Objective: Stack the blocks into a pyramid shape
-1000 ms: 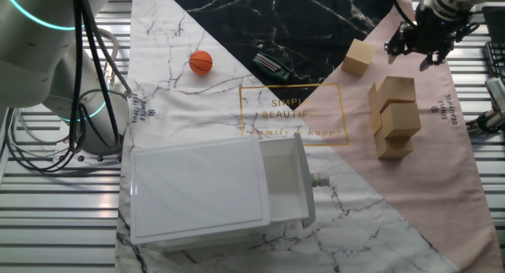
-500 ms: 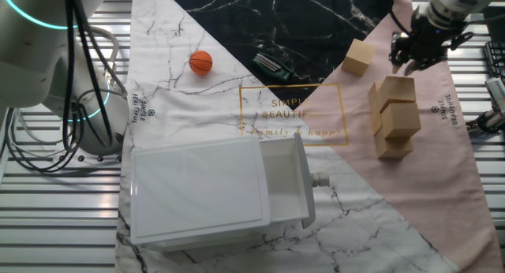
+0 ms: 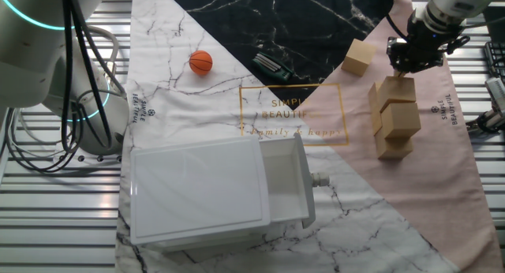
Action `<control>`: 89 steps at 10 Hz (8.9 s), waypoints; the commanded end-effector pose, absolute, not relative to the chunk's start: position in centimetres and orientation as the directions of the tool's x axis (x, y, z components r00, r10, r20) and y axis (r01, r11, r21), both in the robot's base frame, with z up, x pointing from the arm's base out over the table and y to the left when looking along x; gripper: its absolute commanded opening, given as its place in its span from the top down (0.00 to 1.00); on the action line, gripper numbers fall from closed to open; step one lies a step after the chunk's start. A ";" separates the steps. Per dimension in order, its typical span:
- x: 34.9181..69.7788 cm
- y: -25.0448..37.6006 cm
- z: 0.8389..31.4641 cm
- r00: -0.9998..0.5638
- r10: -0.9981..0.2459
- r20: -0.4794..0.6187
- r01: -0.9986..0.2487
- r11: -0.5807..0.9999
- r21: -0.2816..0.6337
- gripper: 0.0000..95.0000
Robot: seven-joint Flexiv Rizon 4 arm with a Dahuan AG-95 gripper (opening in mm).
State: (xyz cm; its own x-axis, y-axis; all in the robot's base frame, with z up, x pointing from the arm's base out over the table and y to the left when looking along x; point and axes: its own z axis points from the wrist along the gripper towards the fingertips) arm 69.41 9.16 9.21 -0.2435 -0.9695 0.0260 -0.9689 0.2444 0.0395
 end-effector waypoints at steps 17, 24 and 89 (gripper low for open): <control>67.6 8.0 9.3 -0.236 -0.971 0.036 -0.970 0.237 0.048 1.00; 67.0 7.7 9.6 -0.228 -0.973 0.042 -0.972 0.230 0.047 1.00; 62.9 16.7 9.0 -0.964 0.250 -0.092 0.250 0.968 0.009 0.20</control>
State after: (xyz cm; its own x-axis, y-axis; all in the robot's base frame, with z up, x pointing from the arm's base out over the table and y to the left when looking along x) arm 62.83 16.58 8.90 -0.9636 0.2504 -0.0934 0.2507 0.9680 0.0081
